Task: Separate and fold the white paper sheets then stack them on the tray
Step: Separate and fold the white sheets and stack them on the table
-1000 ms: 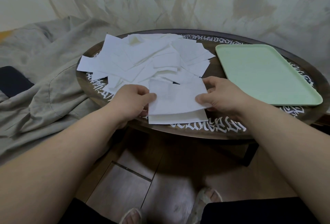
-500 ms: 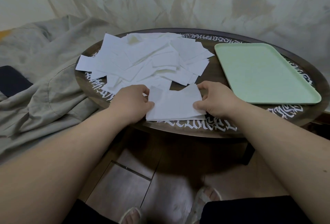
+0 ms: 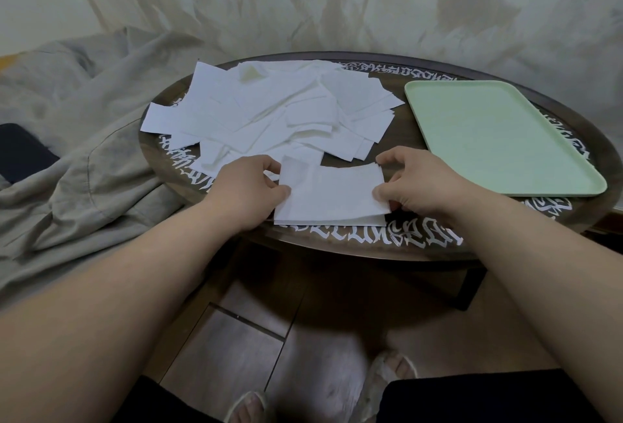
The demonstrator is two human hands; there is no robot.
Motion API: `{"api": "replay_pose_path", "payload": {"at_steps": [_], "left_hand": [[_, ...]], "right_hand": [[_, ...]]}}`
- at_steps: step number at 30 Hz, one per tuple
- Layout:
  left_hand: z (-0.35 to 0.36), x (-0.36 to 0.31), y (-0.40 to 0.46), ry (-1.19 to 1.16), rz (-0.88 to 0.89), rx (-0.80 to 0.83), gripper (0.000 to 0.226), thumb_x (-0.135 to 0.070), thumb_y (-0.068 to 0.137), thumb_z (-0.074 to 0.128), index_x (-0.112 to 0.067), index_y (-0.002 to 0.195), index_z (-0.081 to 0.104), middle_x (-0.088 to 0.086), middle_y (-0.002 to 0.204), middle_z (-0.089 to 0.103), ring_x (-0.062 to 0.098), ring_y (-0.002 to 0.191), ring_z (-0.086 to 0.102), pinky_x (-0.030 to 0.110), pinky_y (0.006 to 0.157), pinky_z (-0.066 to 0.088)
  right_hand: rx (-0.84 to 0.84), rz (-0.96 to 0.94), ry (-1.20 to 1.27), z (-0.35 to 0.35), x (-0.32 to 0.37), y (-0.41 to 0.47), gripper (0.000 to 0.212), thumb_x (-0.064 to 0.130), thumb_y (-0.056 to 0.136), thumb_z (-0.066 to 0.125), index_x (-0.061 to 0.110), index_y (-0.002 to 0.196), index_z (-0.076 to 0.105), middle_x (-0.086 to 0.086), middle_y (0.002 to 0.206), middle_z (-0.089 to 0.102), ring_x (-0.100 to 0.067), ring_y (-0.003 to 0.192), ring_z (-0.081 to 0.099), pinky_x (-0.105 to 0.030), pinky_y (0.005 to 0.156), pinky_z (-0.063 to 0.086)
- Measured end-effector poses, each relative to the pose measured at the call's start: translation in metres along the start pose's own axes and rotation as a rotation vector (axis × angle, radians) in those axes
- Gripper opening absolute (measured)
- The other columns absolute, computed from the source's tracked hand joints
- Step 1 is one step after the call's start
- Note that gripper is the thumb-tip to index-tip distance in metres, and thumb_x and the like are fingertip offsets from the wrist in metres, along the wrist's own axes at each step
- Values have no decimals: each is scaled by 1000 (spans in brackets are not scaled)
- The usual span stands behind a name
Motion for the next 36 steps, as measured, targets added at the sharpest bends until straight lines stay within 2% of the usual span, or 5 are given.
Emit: {"api": "replay_pose_path", "payload": {"at_steps": [4,17,23,27,36], "left_hand": [[1,1,-1,13,3,15,29,-24,89,64,-21,117,62,-12,76,65,2,70,55,16,60,38],[-1,1,-2,200,17,-37,43,-31,84,70,-23,124,55,-11,87,60,16,91,58,30,76,42],[19,-31,-18,232,324,182,18,-34,79,77,-31,92,64,-10,103,54,6,89,51,23,82,37],[26,-29,-19,285,321,237,23,-39,77,79,-33,90,61,-9,109,58,6,95,52,21,83,37],[18,-25,-20,218,296,200,11,-37,79,76,-34,73,66,-9,105,68,10,99,61,31,91,46]], "right_hand": [[36,7,-16,4,1,-2,55,9,82,67,16,134,49,4,81,59,-13,59,62,-20,55,42],[-16,-78,-336,7,8,0,39,21,80,70,18,116,56,7,86,55,-17,86,55,-27,65,36],[68,-244,-306,11,31,-11,19,28,76,77,23,80,59,13,82,52,-6,76,52,-20,63,40],[270,-289,-524,33,32,-16,30,39,70,81,27,88,61,7,103,48,-13,94,50,-31,81,45],[226,-295,-444,22,32,-16,10,22,82,69,24,73,68,7,82,60,-1,65,51,-19,62,40]]}}
Point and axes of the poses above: each hand's wrist, its own y-axis towards the middle knuckle, its own z-axis out of the palm, x = y × z, the point moved 9 cm from there along y, towards the middle knuckle
